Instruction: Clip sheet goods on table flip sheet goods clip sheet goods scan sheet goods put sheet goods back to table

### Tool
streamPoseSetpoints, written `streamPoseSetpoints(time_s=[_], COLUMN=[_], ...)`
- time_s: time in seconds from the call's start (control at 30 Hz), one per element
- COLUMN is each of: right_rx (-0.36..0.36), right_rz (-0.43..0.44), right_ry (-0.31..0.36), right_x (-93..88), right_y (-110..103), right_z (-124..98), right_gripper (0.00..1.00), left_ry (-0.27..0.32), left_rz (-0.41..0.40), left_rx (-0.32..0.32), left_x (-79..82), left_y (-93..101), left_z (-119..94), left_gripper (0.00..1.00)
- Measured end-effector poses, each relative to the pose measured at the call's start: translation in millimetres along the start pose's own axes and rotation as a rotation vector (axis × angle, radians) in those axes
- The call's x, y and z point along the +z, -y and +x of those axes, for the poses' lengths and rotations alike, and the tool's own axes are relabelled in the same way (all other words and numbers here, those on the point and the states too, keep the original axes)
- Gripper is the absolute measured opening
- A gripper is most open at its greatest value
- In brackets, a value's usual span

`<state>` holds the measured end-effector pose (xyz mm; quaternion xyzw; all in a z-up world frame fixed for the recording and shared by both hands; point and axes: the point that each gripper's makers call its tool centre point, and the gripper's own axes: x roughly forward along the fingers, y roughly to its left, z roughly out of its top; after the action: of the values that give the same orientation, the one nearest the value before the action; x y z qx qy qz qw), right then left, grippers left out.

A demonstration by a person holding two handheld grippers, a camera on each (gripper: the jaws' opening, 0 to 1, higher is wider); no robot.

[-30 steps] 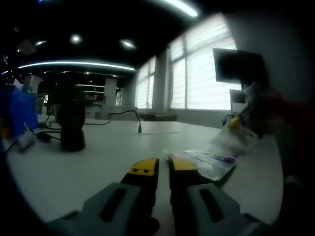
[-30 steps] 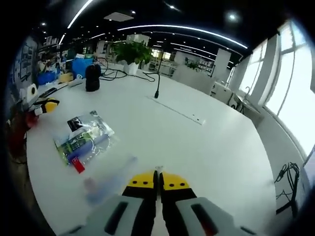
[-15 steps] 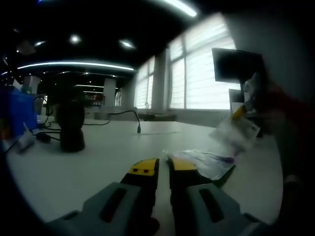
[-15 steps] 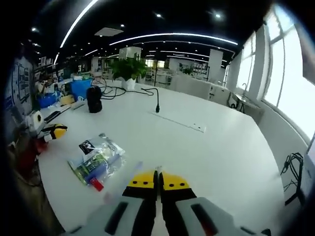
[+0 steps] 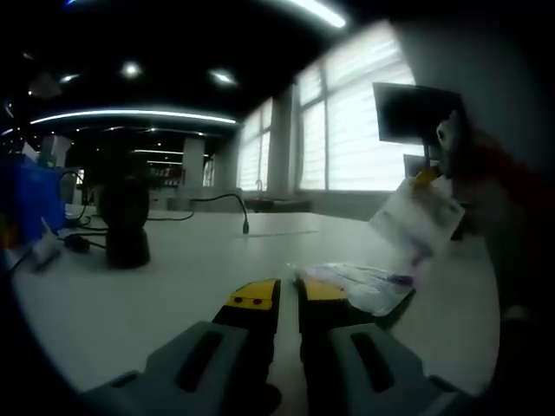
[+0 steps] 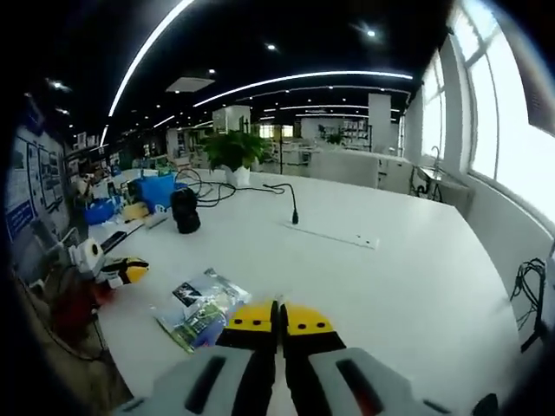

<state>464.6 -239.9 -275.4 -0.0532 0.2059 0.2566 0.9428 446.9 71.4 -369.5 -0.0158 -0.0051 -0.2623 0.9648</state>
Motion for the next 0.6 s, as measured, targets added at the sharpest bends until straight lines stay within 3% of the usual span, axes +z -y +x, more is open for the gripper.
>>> streamPoseSetpoints(time_s=[0.27, 0.6], right_rx=[0.015, -0.020], right_rz=[-0.019, -0.043], right_ry=[0.040, 0.107], right_x=[20.8, 42.5], right_y=[-14.6, -21.8], right_z=[-1.5, 2.1], right_gripper=[0.00, 0.00], left_ry=[-0.002, 0.000], left_rz=[-0.001, -0.002], left_rx=[0.001, 0.001], left_x=[-0.5, -0.1], left_y=[0.9, 2.3], left_z=[-1.0, -2.1], left_gripper=[0.02, 0.02])
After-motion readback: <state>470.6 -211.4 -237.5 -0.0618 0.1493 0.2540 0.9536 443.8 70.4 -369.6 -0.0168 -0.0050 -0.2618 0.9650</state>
